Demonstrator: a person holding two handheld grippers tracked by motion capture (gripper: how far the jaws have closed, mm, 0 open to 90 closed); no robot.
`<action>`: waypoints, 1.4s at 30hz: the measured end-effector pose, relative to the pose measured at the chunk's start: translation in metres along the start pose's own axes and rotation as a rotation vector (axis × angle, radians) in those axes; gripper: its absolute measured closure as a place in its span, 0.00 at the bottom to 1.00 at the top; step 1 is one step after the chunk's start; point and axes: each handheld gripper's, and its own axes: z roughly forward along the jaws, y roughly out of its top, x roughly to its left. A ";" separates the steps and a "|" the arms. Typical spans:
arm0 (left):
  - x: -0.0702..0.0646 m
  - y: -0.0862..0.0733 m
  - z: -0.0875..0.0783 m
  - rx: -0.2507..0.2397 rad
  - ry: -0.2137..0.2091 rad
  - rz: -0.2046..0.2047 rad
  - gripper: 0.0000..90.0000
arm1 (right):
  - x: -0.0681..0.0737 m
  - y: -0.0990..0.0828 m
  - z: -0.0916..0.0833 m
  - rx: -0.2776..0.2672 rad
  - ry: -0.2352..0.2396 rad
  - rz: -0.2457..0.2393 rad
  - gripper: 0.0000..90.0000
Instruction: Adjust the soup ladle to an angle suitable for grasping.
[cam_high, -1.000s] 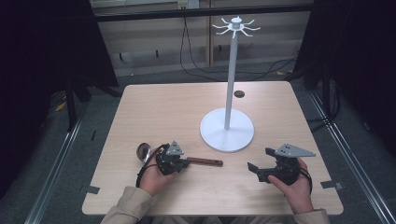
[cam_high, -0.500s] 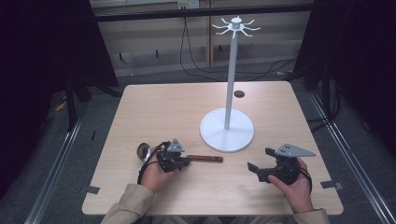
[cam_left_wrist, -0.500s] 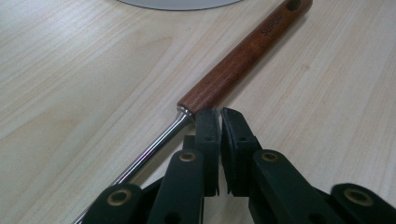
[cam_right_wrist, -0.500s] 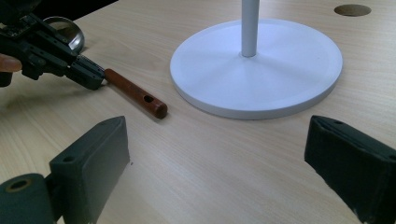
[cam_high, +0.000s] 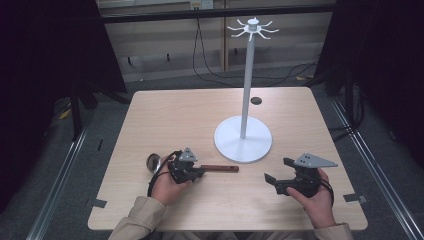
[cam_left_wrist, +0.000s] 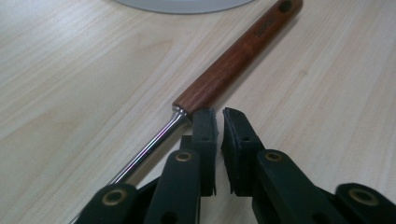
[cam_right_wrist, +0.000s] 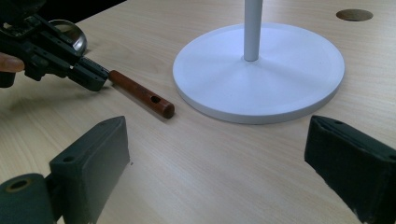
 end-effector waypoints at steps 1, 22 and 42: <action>0.000 0.000 0.000 0.000 0.000 0.000 0.87 | 0.000 0.000 0.000 0.000 0.000 0.000 0.07; 0.006 0.032 0.020 0.116 -0.039 0.225 0.43 | 0.000 0.002 0.001 -0.006 0.011 -0.004 0.07; -0.010 0.047 0.028 0.272 -0.184 0.336 0.78 | -0.002 0.002 0.001 -0.006 0.002 -0.006 0.07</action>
